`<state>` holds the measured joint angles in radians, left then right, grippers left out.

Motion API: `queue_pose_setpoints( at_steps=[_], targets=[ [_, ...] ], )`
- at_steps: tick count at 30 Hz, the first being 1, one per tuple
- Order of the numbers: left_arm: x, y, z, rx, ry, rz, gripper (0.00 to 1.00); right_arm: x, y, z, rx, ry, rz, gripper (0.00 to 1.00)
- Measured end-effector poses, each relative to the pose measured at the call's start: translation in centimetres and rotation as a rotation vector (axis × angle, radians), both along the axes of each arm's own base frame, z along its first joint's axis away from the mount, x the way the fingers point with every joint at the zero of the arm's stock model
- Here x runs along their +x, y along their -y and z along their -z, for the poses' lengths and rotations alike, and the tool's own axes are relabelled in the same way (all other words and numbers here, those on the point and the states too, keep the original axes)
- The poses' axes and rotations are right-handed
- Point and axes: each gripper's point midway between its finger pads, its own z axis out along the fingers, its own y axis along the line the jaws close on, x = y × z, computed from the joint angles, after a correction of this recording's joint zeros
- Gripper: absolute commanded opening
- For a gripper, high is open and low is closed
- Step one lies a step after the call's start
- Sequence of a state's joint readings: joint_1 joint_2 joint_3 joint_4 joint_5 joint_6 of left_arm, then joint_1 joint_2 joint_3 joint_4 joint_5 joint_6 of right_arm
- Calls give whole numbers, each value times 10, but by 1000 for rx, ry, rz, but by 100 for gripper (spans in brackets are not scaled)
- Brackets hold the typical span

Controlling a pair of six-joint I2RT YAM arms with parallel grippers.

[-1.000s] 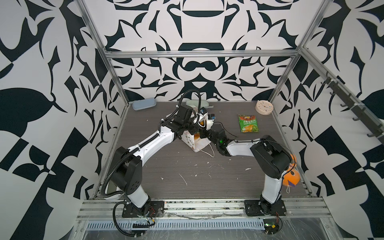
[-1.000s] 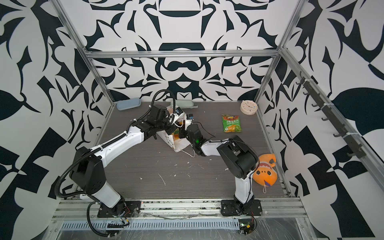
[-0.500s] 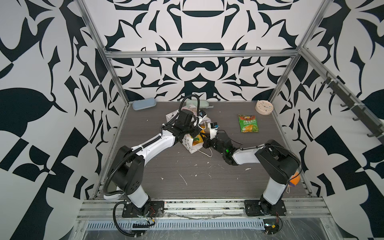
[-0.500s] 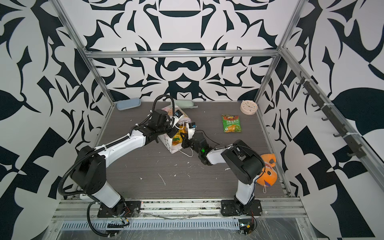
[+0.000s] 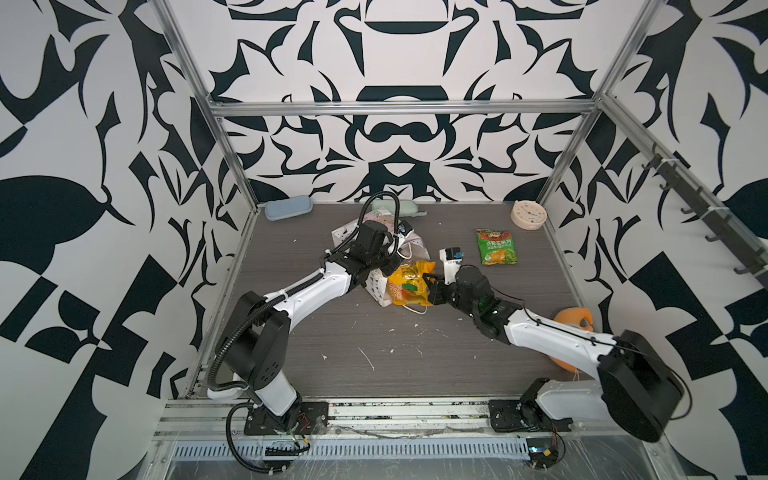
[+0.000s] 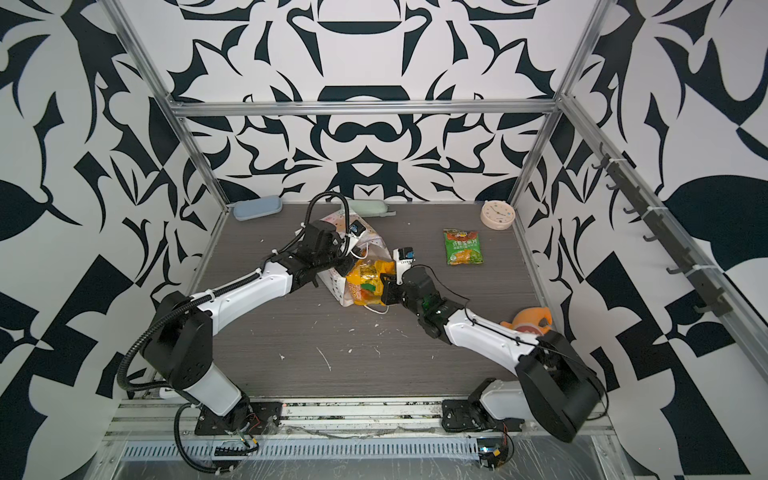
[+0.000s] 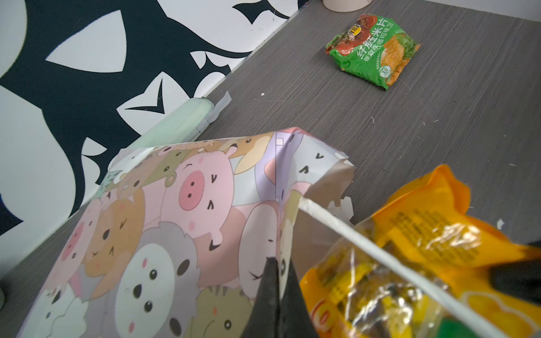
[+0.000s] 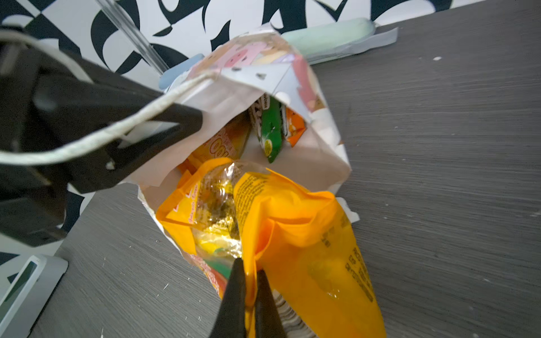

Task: Take the snacks out of the paper bag
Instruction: 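Lift the yellow gummy packet out of the bag with the right gripper, then carry the gummy packet beside the chip packet and release it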

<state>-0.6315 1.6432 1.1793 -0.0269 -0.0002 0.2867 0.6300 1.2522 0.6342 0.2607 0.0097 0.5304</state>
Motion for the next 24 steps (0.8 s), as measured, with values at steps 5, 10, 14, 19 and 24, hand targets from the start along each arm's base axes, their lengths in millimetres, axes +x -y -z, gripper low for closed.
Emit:
queue_pose_setpoints(
  at_steps=[5,10,14,19,24],
  targets=[
    [1,0,0,1,3,-3,0,0,61,-4,-29,-71,144,0],
    [1,-1,0,1,4,-4,0,3,103,-24,-71,-104,246,0],
    [1,0,-1,0,7,-5,0,27,116,-45,-90,-98,290,0],
    [1,-1,-1,2,6,-7,0,36,119,-36,-167,-172,284,83],
    [3,-2,-1,4,13,-15,0,28,102,-24,-205,-225,163,99]
  ],
)
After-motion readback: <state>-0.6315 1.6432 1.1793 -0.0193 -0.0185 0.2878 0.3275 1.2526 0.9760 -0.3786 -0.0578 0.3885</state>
